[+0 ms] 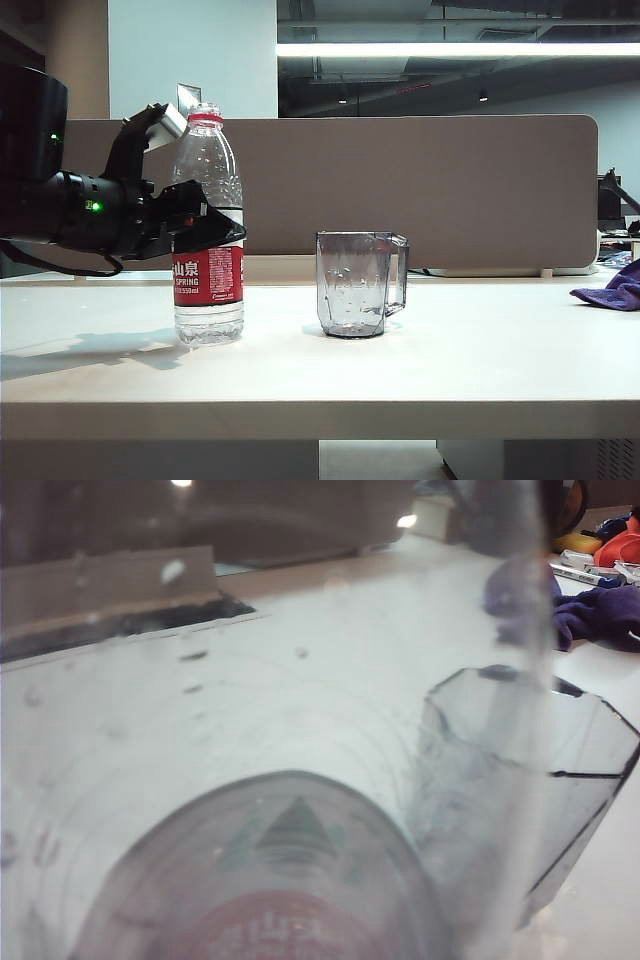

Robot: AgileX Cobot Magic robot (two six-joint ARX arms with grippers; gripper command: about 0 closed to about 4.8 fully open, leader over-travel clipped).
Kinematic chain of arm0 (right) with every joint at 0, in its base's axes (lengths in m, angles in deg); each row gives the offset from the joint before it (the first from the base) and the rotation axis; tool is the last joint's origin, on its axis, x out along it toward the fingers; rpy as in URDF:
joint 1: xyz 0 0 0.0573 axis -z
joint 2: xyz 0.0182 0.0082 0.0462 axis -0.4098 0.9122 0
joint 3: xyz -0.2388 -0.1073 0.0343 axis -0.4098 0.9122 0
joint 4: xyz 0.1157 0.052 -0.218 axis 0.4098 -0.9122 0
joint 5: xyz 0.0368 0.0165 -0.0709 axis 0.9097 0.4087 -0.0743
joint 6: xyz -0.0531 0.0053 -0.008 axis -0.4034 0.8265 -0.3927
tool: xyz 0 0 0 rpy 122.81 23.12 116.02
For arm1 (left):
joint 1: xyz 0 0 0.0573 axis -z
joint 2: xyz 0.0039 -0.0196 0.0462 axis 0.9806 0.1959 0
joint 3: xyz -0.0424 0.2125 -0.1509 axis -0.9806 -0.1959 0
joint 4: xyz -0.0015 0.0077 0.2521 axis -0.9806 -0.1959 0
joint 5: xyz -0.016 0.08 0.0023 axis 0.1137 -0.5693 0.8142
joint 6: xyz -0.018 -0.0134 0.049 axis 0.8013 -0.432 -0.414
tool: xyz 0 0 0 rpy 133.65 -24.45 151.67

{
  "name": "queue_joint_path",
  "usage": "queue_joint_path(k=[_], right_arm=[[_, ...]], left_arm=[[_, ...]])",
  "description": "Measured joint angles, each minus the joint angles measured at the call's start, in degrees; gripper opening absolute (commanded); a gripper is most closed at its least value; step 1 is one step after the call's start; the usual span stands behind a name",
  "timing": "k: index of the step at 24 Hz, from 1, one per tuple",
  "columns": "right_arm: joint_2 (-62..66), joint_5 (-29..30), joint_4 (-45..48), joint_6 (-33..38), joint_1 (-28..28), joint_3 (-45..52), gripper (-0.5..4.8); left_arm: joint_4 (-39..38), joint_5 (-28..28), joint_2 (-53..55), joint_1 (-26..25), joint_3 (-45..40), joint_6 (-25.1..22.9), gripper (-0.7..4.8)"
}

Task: Pick up the mineral water bottle on the table and pour a little water into the mug.

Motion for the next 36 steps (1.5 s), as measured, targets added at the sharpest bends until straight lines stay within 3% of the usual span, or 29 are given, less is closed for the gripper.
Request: queue_joint_path(k=[9, 14, 23, 26, 29, 32, 36], right_arm=[[0.0, 0.0, 0.0, 0.0, 0.0, 0.0, -0.09], [0.0, 0.0, 0.0, 0.0, 0.0, 0.0, -0.09], [0.0, 0.0, 0.0, 0.0, 0.0, 0.0, -0.09], [0.0, 0.0, 0.0, 0.0, 0.0, 0.0, -0.09], [-0.1, 0.0, 0.0, 0.0, 0.0, 0.0, -0.09], [-0.2, 0.0, 0.0, 0.0, 0.0, 0.0, -0.09], [-0.1, 0.0, 0.0, 0.0, 0.0, 0.0, -0.09]], left_arm=[[-5.1, -0.1, -4.5, 0.0, -0.5, -1.9, 2.68], [-12.9, -3.6, -8.3, 0.0, -0.5, -6.4, 2.68], [-16.0, -8.6, -10.9, 0.0, 0.7, -8.9, 2.68], [-20.5, -11.6, -11.1, 0.0, 3.5, -9.9, 2.68], [-30.1, -13.9, -11.0, 0.2, 9.4, -12.8, 2.68], [-31.3, -16.6, -11.1, 1.1, 11.2, -15.1, 2.68], [-38.3, -23.8, -11.0, 5.3, 14.6, -24.5, 2.68]])
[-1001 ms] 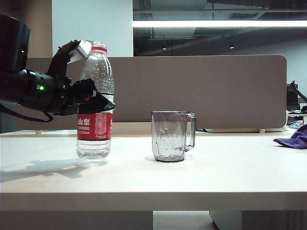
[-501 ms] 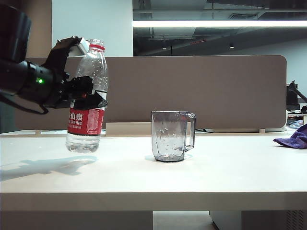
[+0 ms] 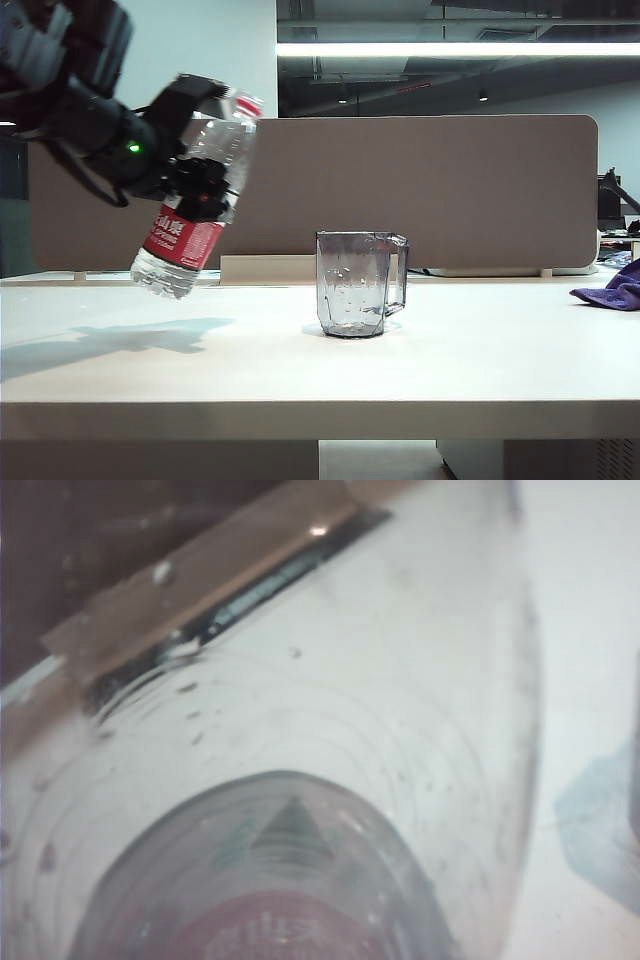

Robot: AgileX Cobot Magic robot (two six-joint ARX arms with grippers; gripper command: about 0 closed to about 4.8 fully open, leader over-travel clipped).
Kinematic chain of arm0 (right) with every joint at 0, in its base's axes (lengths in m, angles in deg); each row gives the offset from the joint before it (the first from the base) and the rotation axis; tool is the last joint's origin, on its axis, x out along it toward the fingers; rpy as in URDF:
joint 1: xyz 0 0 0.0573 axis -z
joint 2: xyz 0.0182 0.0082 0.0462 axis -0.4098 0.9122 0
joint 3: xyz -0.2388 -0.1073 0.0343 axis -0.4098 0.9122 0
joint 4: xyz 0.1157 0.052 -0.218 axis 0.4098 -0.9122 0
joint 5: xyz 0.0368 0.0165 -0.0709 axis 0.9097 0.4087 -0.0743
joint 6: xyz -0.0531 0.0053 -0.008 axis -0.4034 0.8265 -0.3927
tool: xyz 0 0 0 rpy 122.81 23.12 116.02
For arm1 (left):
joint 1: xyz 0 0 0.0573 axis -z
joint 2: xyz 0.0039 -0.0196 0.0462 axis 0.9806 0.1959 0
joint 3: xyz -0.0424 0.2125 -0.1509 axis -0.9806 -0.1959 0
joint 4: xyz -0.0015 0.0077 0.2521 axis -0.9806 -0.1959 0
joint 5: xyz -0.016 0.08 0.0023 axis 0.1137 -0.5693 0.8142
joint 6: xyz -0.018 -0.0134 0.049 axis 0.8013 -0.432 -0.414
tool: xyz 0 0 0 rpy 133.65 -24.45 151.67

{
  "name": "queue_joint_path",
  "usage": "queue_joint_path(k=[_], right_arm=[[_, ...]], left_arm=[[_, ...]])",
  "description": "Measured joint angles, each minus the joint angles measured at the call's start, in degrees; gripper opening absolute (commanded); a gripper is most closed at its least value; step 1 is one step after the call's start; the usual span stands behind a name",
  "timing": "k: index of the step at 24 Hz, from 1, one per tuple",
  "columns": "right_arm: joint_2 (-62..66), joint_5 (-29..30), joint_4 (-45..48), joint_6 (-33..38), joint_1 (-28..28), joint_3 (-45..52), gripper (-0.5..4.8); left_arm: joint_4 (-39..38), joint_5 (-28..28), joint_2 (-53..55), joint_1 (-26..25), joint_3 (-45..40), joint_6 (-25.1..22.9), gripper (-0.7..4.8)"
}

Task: Pick up the mineral water bottle on the table and pour a little water into the mug.

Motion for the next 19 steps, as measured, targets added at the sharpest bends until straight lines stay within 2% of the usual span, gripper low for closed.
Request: queue_joint_path(k=[4, 12, 17, 19], right_arm=[[0.0, 0.0, 0.0, 0.0, 0.0, 0.0, -0.09], [0.0, 0.2, 0.0, 0.0, 0.0, 0.0, -0.08], [-0.2, 0.2, 0.0, 0.0, 0.0, 0.0, -0.08], [-1.4, 0.2, 0.0, 0.0, 0.0, 0.0, -0.08]], left_arm=[[-1.8, -2.2, 0.4, 2.1, 1.1, -4.1, 2.68], [-5.0, -8.6, 0.4, 2.2, 2.8, -10.5, 2.68], [-5.7, -9.4, 0.5, 2.3, 2.8, -15.0, 2.68], [-6.1, -10.3, 1.3, 2.3, 3.5, -18.4, 2.68]])
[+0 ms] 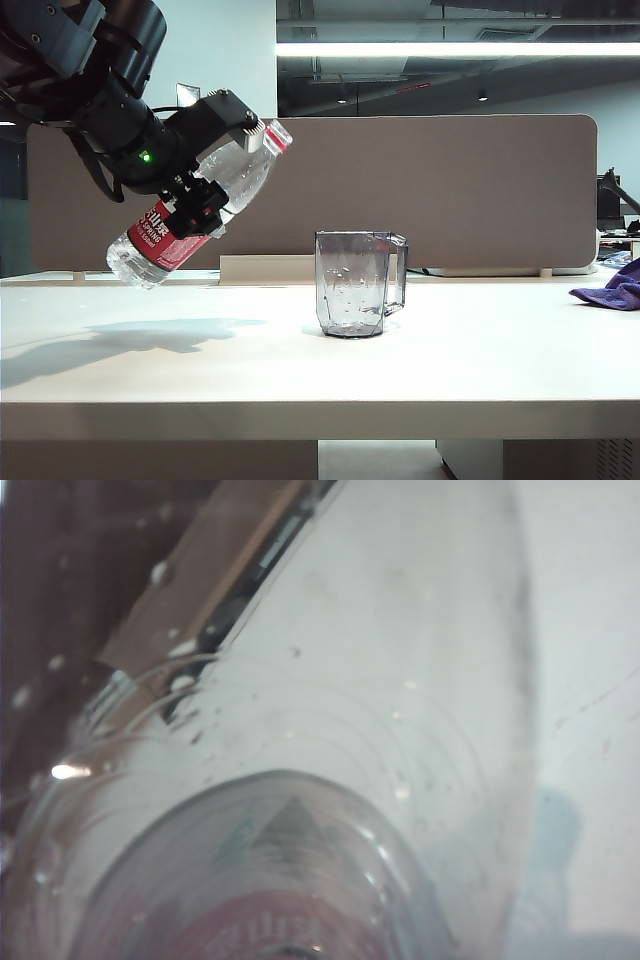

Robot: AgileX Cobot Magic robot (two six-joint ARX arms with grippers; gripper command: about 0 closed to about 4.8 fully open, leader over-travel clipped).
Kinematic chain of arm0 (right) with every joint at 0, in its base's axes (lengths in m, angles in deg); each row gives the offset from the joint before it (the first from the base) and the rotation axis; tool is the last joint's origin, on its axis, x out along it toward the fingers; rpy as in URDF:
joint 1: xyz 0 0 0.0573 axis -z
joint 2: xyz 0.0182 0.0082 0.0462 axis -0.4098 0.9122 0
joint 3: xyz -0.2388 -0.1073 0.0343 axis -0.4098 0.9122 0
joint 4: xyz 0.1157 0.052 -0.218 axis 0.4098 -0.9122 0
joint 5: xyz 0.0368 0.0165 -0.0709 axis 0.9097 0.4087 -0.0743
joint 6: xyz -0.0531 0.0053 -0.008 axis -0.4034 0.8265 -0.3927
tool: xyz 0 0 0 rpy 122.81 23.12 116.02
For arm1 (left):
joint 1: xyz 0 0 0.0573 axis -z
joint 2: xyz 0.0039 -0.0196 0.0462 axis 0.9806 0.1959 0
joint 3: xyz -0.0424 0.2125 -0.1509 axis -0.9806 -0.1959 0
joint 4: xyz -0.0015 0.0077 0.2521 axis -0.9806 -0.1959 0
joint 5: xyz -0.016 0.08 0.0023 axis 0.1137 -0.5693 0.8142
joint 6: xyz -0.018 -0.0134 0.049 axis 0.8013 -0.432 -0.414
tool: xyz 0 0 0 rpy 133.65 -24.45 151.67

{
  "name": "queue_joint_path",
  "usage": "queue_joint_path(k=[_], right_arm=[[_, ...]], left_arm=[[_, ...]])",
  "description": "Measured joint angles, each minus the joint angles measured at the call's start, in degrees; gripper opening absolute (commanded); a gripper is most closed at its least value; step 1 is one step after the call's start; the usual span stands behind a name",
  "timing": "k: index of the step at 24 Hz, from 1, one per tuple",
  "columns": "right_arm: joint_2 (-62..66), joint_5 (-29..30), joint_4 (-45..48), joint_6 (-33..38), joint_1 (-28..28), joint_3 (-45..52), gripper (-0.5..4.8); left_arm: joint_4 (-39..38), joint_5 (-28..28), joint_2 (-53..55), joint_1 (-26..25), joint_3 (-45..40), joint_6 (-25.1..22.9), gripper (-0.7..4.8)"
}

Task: Pick up the mineral water bottle on the table and pour a little water into the mug.

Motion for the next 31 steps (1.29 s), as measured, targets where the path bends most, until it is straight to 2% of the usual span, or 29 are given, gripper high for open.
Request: queue_joint_path(k=[9, 15, 23, 28, 31], right_arm=[[-3.5, 0.0, 0.0, 0.0, 0.0, 0.0, -0.08], [-3.5, 0.0, -0.1, 0.0, 0.0, 0.0, -0.09], [-3.5, 0.0, -0.1, 0.0, 0.0, 0.0, -0.09], [-3.5, 0.0, -0.1, 0.0, 0.0, 0.0, -0.08], [-3.5, 0.0, -0.1, 0.0, 0.0, 0.0, -0.08]], left_arm=[[-6.3, -2.1, 4.2, 3.0, 10.9, -7.5, 2.68], [-12.7, -2.7, 5.5, 3.2, 10.9, -12.9, 2.68], [-13.6, -1.1, 6.1, 3.6, 10.9, -14.0, 2.68], [-13.8, -1.6, 6.4, 5.0, 10.9, -21.5, 2.68], [-13.6, -2.4, 6.4, 5.1, 10.9, -24.1, 2.68]])
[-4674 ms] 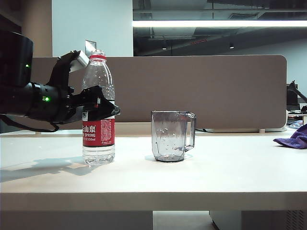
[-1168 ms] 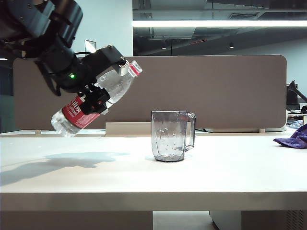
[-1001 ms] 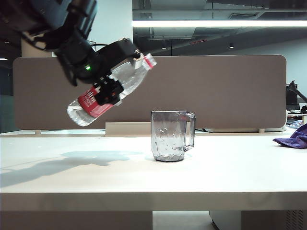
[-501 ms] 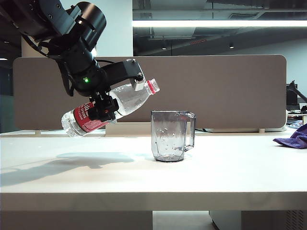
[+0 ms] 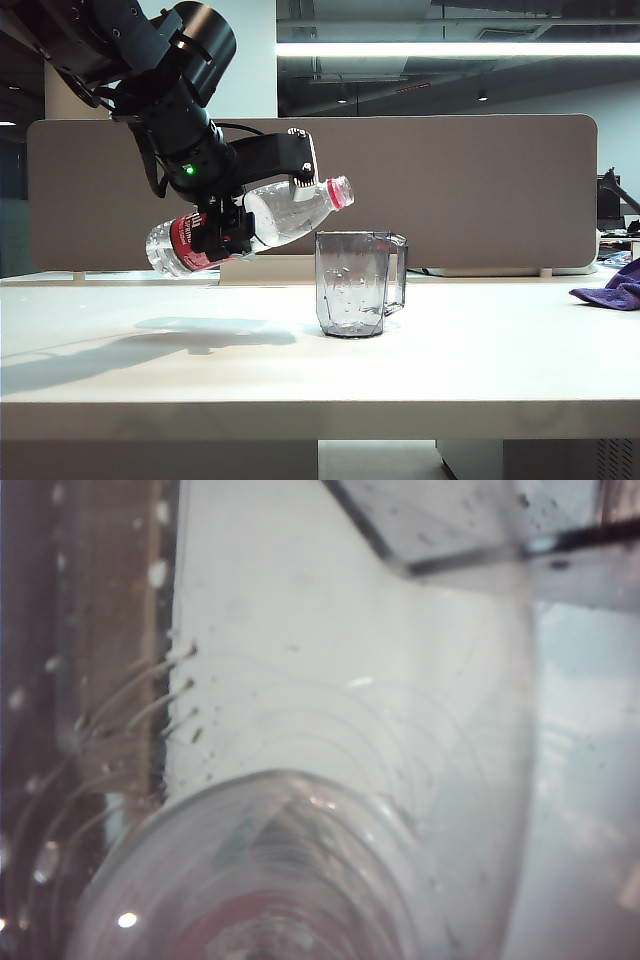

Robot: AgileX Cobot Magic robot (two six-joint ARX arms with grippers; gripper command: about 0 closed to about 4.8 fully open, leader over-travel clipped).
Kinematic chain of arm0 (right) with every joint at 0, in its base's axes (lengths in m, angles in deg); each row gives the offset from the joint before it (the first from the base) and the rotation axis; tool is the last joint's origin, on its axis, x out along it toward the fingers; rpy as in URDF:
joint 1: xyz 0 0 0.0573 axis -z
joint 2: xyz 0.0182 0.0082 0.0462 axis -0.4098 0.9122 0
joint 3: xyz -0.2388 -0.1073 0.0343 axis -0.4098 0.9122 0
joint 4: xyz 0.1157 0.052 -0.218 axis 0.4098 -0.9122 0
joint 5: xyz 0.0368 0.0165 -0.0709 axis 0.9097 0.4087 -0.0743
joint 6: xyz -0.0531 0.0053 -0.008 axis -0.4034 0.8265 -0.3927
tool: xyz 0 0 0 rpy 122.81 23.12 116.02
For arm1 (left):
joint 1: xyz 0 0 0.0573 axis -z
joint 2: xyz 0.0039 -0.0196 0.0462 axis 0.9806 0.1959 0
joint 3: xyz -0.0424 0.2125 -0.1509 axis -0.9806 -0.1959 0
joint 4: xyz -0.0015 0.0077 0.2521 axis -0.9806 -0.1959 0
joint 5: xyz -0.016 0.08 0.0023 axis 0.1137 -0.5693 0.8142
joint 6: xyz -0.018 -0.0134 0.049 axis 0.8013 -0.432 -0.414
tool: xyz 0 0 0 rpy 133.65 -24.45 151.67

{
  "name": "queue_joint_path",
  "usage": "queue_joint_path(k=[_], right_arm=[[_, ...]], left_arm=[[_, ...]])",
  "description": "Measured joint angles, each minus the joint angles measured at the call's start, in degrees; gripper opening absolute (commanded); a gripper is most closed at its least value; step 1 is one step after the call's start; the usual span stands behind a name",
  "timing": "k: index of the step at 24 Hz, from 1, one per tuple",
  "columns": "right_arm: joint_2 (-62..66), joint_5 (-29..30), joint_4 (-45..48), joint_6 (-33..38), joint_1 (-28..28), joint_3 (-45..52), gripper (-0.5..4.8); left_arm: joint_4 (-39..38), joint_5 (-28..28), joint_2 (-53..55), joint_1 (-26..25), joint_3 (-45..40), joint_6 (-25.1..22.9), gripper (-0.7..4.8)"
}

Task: Pick up the mineral water bottle on the table and pour a little water into the mug.

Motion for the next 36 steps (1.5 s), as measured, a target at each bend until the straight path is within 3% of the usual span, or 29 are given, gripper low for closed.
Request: queue_joint_path(k=[4, 14, 36], right_arm=[[0.0, 0.0, 0.0, 0.0, 0.0, 0.0, -0.08], [0.0, 0.0, 0.0, 0.0, 0.0, 0.0, -0.08], [0.0, 1.0, 0.1, 0.0, 0.0, 0.0, -0.08]], left_arm=[[0.0, -3.5, 0.0, -0.2, 0.0, -5.5, 2.68], [2.6, -4.2, 0.3, -0.2, 0.5, -9.9, 2.44], [8.9, -6.5, 3.1, -0.2, 4.2, -27.2, 2.42]])
